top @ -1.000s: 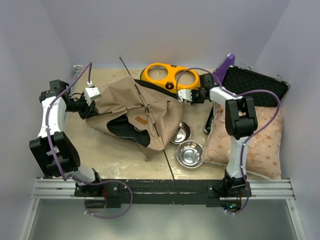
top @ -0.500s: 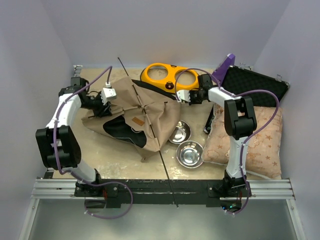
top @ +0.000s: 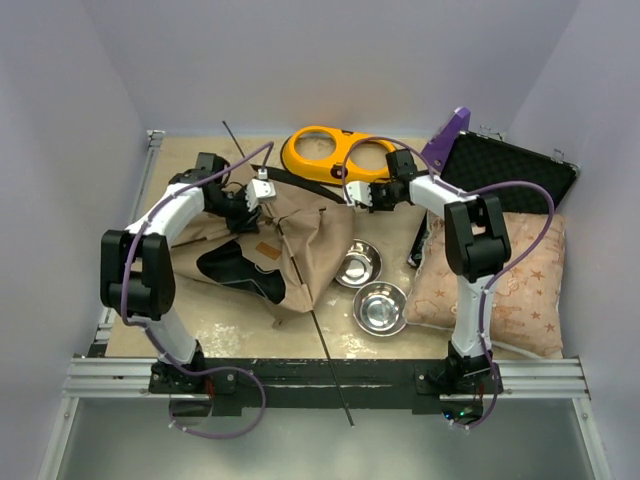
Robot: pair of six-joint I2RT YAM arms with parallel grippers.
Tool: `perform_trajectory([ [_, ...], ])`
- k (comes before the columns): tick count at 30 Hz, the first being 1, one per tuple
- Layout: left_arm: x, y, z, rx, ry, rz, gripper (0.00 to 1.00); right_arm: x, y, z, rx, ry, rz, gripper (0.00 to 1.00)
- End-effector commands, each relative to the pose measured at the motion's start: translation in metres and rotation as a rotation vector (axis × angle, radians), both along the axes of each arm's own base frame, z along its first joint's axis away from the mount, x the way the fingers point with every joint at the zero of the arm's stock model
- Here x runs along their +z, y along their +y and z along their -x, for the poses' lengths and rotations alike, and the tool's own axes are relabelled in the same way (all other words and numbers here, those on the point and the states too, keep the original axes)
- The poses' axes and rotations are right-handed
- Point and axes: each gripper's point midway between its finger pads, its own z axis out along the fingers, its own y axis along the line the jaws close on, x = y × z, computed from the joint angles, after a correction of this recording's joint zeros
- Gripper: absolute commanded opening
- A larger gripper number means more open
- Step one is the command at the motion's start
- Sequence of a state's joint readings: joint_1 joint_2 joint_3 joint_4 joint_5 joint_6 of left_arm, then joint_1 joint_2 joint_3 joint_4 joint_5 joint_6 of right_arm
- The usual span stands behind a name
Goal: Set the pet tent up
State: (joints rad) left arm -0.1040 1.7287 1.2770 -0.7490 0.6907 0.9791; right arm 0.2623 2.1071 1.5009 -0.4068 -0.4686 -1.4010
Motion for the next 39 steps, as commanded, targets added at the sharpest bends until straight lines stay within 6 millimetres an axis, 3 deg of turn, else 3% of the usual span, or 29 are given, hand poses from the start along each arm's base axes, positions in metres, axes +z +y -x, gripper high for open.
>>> perform_trajectory([
  [1,0.007,-0.014,-0.009,0.023,-0.012,0.030,0.33,0.037,0.032,0.014,0.052,0.003,-0.125,0.00],
  [9,-0.003,-0.017,-0.015,0.040,-0.013,-0.012,0.32,0.047,0.045,0.020,0.072,0.012,-0.160,0.00],
  [15,-0.010,-0.051,-0.016,-0.001,-0.013,0.008,0.33,0.051,0.064,0.030,0.104,0.025,-0.190,0.00],
  [24,0.007,-0.085,-0.033,-0.006,-0.006,0.100,0.36,0.049,0.079,0.041,0.129,0.039,-0.210,0.00],
  [27,0.017,-0.080,-0.033,-0.014,-0.015,0.071,0.37,0.051,0.080,0.039,0.125,0.037,-0.210,0.00],
  [32,0.033,-0.064,-0.016,-0.058,-0.012,0.003,0.42,0.054,0.061,0.030,0.089,0.027,-0.191,0.00],
  [36,0.035,-0.049,-0.007,-0.064,-0.024,-0.043,0.45,0.058,0.055,0.024,0.072,0.013,-0.180,0.01],
  [39,0.040,-0.039,-0.009,-0.040,-0.025,-0.048,0.46,0.066,0.057,0.023,0.063,0.006,-0.195,0.16],
])
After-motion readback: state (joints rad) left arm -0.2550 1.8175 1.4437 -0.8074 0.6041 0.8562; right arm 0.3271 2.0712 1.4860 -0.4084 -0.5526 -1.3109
